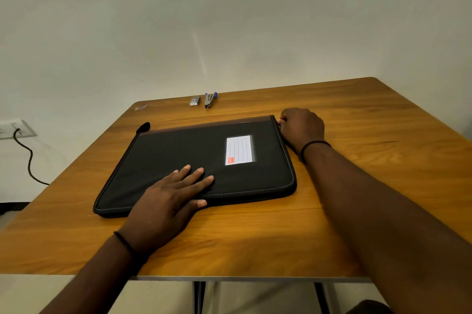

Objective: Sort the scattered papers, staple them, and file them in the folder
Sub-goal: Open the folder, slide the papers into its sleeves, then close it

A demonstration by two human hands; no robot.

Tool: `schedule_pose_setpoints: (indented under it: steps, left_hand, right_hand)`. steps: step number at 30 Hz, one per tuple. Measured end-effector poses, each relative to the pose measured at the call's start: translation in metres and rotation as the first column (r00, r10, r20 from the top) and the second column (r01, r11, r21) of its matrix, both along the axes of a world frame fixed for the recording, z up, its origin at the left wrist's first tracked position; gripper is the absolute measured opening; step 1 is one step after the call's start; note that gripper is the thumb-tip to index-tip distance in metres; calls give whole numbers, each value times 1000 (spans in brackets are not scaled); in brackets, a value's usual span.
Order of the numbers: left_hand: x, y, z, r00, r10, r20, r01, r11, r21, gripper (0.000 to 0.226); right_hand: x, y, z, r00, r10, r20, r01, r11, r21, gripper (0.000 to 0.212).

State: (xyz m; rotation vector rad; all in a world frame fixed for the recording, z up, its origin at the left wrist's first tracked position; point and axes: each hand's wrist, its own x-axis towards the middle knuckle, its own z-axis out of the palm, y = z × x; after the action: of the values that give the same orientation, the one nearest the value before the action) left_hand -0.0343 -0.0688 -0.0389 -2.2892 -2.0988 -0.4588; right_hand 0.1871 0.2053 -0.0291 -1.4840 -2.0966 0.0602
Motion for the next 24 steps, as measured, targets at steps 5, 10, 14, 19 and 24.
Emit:
schedule_pose_setpoints:
  steps: [5,10,14,19,24]
  left_hand:
    - [3,2,4,1000,14,-3,-14,999,-53,76]
    - [4,1,6,999,18,-26,-20,997,-69,79]
    - [9,2,8,999,24,-48,-28,996,-89,86]
    - [32,11,10,994,69,-85,-77,993,-89,85]
    - [20,2,7,968,184,168,-197,978,64,65]
  right_hand:
    - [2,-3,-2,1000,26,-10,-26,1000,-12,25]
    - [6,-23,-2,992,70,-104,-66,997,34,28]
    - [5,-68,13,974,145,-173,-136,989,64,27]
    - [-21,-157,19,925,378,37,-380,925,35,31]
    - [-5,-178,-6,879,415,235,-366,903,-226,53]
